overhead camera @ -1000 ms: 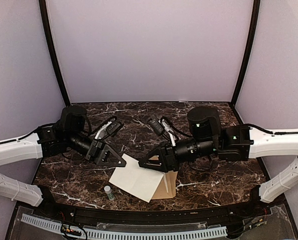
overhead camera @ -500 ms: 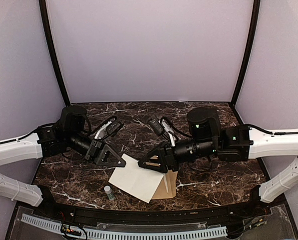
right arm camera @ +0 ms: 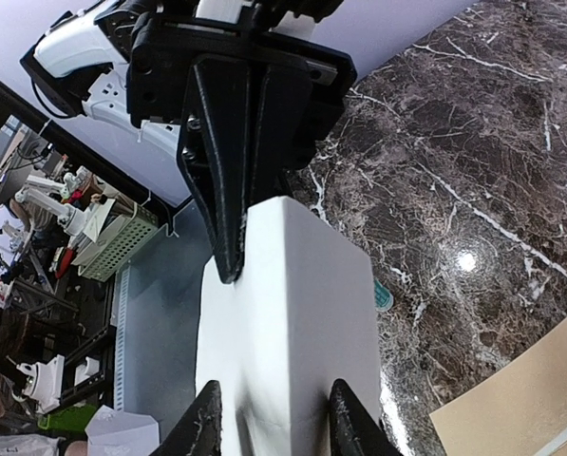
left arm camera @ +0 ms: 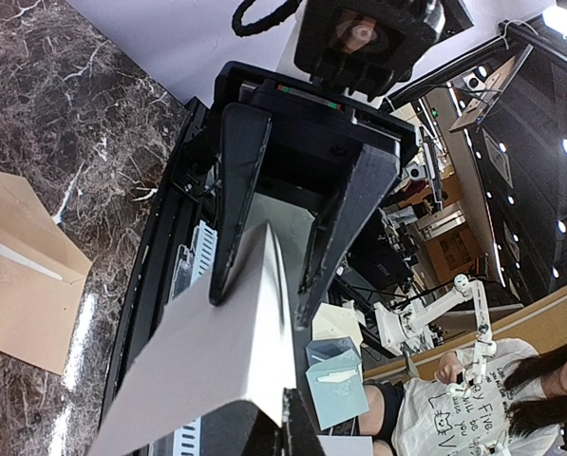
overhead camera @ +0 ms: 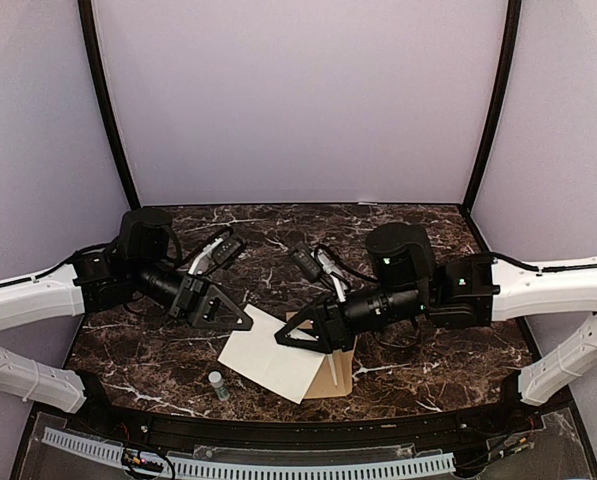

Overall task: Place the letter into the envelope and seal it
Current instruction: Fold the letter.

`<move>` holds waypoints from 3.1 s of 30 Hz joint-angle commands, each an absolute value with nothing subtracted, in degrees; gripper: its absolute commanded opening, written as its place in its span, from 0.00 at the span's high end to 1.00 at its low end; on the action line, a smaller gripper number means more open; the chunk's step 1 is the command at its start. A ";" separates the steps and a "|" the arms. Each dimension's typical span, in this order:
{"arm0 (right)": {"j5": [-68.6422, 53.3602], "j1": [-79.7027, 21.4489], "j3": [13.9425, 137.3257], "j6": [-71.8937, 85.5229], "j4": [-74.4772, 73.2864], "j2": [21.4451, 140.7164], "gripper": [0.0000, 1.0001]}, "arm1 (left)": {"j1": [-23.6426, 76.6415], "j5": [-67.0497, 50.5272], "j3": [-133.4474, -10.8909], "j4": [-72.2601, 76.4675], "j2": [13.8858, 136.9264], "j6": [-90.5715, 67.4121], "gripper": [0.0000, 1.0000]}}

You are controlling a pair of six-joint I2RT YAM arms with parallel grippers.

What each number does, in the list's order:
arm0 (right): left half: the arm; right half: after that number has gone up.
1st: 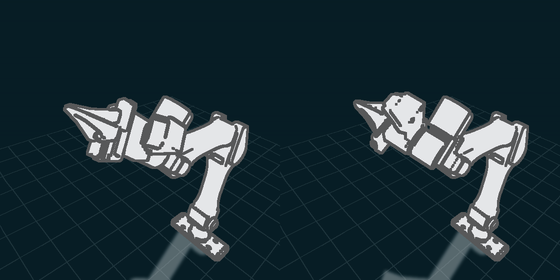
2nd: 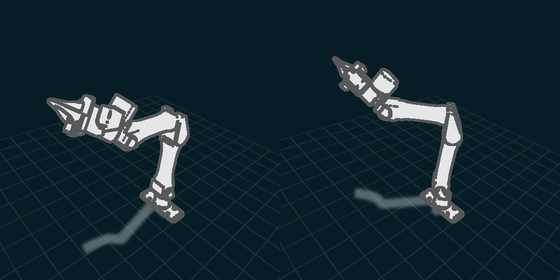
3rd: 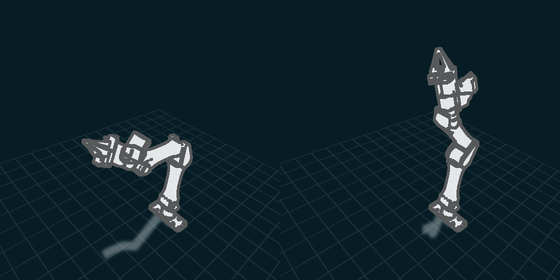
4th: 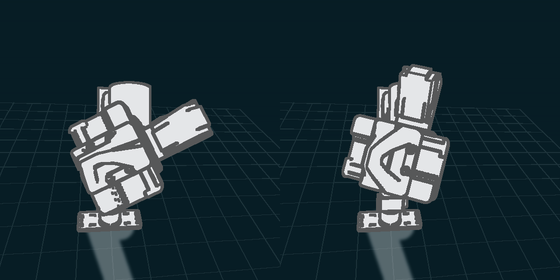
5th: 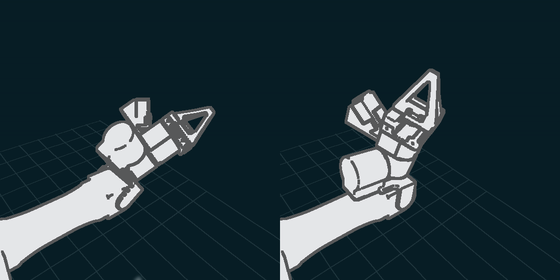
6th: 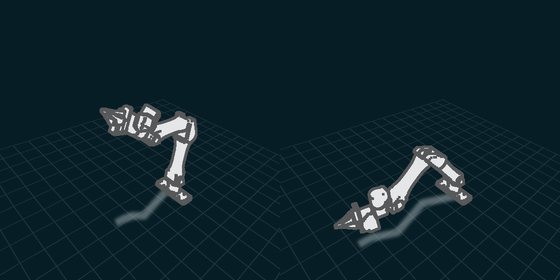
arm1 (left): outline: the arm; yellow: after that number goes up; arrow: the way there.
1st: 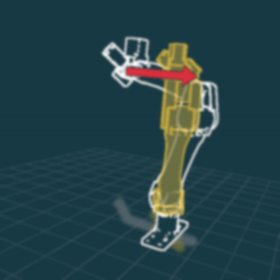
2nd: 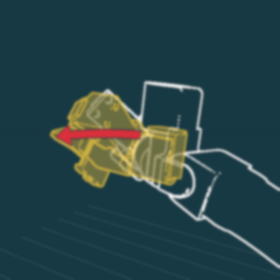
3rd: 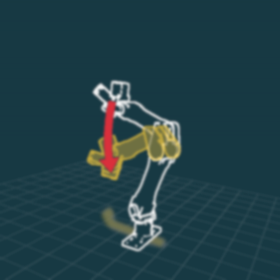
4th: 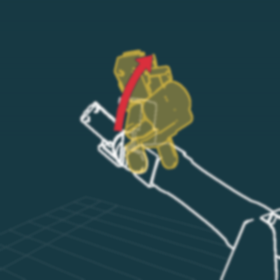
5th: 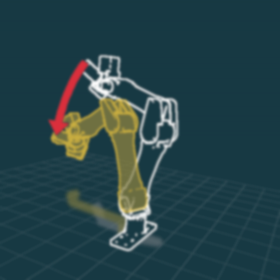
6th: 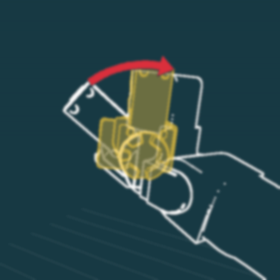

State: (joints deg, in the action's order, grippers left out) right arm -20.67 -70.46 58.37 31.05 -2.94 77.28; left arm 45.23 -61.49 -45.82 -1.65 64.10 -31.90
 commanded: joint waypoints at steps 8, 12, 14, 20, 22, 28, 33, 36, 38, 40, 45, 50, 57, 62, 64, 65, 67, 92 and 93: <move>-21.33 -71.28 56.74 32.53 1.91 76.96 0.78 | 45.44 -60.73 -47.54 -1.41 64.31 -30.05 1.00; -20.78 -71.28 56.43 32.76 2.54 76.25 0.86 | 45.44 -60.14 -47.43 -2.49 64.56 -29.30 1.00; -20.49 -71.26 56.34 32.88 2.55 76.10 0.91 | 45.44 -60.07 -47.30 -2.75 64.67 -29.16 1.00; -19.58 -71.21 55.80 33.21 2.46 75.74 1.00 | 45.44 -58.91 -47.77 -4.09 64.36 -28.60 0.85; -19.28 -71.28 55.67 33.22 2.38 75.28 1.00 | 45.44 -57.42 -48.14 -5.08 63.70 -27.91 0.68; -19.43 -71.21 54.75 33.96 2.46 73.68 1.00 | 45.44 -53.67 -50.04 -9.94 61.85 -25.36 0.35; -20.47 -71.27 53.10 35.03 3.89 72.64 1.00 | 45.44 -50.18 -52.07 -12.64 60.68 -23.78 0.25; -21.77 -71.23 52.50 35.62 5.11 72.49 1.00 | 45.44 -49.68 -52.03 -11.47 61.08 -24.62 0.21; -22.96 -71.33 52.46 35.96 5.88 72.66 1.00 | 45.44 -51.21 -51.88 -10.38 61.94 -25.47 0.20; -23.38 -71.46 52.32 36.19 6.79 72.68 1.00 | 45.44 -52.45 -51.74 -9.45 62.83 -26.05 0.19; -23.64 -71.55 52.12 36.64 8.29 73.15 1.00 | 45.57 -55.50 -51.44 -5.46 63.86 -28.35 0.18; -23.79 -71.58 52.13 37.37 9.94 74.16 1.00 | 46.04 -57.21 -51.43 -3.34 63.90 -29.53 0.19; -23.76 -71.58 52.18 37.81 10.95 75.01 1.00 | 46.22 -57.89 -50.69 -3.04 64.19 -29.84 0.44; -23.52 -71.63 52.21 37.79 10.65 75.25 1.00 | 46.23 -57.92 -50.22 -1.04 64.14 -30.75 0.57; -23.26 -71.62 52.25 37.84 10.55 75.16 1.00 | 46.19 -58.14 -50.04 -0.56 64.33 -30.98 0.58; -23.08 -71.55 52.29 37.80 10.48 75.12 1.00 | 46.22 -58.30 -49.95 -0.50 64.42 -31.00 0.60; -22.79 -71.58 52.49 37.81 10.05 75.01 1.00 | 46.23 -58.46 -49.80 -0.33 64.70 -31.17 0.64; -16.01 -71.62 49.68 39.44 11.86 71.24 0.73 | 46.32 -54.50 -47.94 2.87 63.33 -33.81 1.00; -14.47 -71.61 48.87 39.81 12.44 70.07 0.67 | 46.32 -53.53 -46.94 5.40 62.50 -34.70 1.00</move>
